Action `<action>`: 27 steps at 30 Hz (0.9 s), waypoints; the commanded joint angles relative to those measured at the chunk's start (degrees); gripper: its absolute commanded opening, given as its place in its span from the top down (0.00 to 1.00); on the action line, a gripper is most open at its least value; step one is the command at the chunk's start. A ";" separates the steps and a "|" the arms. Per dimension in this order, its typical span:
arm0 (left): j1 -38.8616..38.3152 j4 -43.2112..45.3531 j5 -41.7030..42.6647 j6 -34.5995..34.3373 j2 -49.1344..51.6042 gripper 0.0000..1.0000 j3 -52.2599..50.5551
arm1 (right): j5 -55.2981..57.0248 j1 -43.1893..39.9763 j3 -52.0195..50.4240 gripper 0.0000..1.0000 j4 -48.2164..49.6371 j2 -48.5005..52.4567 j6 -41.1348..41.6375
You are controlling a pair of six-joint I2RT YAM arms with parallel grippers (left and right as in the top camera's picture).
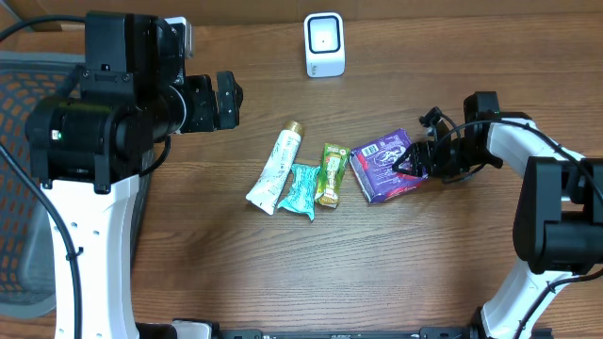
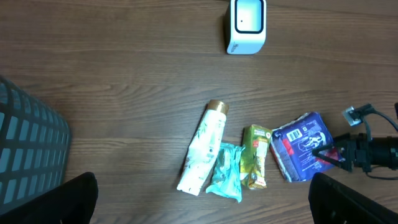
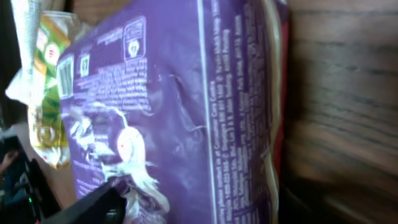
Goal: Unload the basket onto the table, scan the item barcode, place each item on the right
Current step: 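Lift the purple bag and carry it toward the white scanner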
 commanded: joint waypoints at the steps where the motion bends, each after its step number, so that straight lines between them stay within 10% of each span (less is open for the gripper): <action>1: 0.15 0.04 -0.39 1.09 0.28 0.00 0.50 | 0.59 0.04 -3.28 0.39 0.26 0.98 -0.13; 16: 0.15 0.04 -0.39 1.09 0.28 0.00 0.50 | -6.49 -0.11 1.55 0.92 -1.81 -0.17 3.06; 27: 0.15 0.04 -0.39 1.09 0.28 0.00 0.50 | -1.38 -0.11 17.07 0.96 -11.21 -13.07 8.13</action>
